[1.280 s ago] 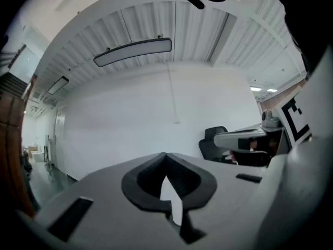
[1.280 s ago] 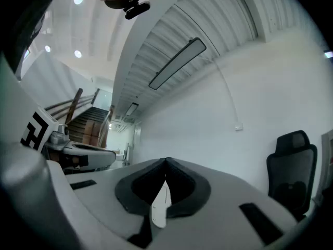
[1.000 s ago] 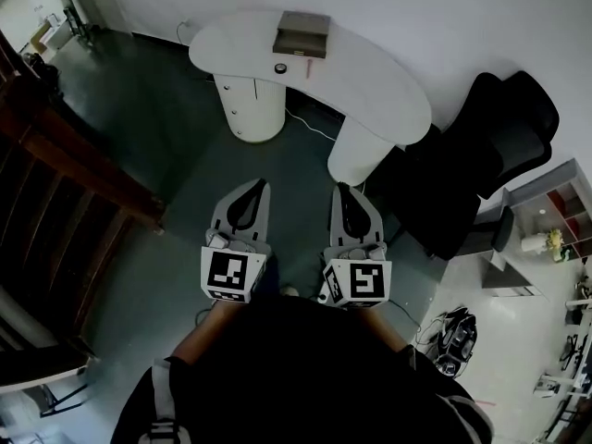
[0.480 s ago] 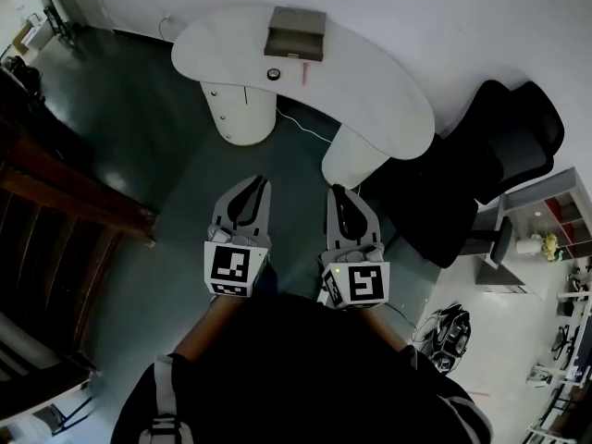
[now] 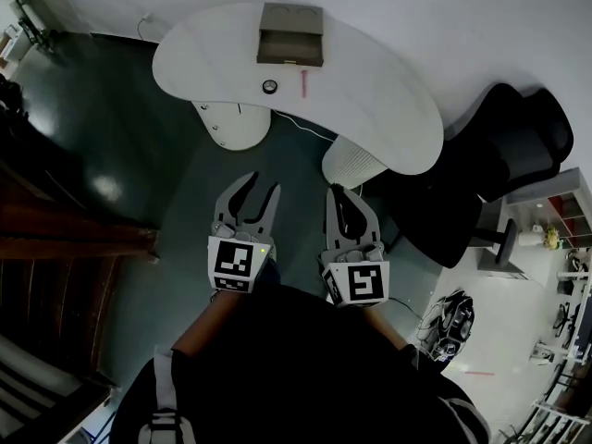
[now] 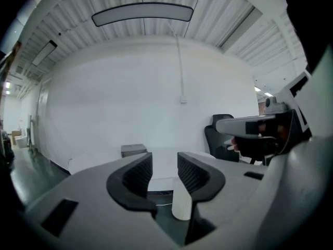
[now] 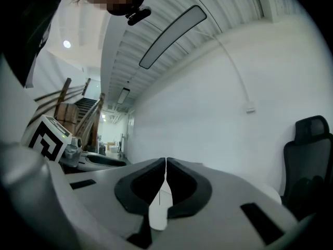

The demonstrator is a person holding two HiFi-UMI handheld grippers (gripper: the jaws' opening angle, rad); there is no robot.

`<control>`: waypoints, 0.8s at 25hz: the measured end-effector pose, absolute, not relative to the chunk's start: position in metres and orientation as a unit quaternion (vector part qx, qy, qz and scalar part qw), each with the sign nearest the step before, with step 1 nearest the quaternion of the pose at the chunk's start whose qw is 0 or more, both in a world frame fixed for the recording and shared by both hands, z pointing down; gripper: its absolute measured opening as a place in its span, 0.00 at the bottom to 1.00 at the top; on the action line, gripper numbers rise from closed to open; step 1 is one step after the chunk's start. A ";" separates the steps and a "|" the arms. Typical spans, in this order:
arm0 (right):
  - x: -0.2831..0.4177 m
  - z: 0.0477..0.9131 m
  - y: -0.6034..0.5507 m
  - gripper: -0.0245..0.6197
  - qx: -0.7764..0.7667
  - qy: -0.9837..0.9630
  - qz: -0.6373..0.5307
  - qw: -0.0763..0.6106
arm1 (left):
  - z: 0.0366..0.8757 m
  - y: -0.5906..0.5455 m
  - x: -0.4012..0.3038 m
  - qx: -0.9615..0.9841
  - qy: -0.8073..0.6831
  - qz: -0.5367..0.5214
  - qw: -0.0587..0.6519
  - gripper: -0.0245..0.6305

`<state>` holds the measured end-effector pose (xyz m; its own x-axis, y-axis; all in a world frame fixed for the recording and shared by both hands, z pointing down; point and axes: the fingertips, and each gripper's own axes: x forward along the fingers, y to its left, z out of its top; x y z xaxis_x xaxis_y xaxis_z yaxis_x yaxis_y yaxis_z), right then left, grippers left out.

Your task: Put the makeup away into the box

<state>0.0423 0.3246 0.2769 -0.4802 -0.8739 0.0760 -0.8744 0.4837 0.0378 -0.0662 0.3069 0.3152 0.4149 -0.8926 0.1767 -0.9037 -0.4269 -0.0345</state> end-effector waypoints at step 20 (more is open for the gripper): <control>0.006 0.280 0.244 0.08 0.543 -0.839 -0.002 0.025 | 0.331 0.231 -0.091 0.868 -0.487 0.083 0.058 0.29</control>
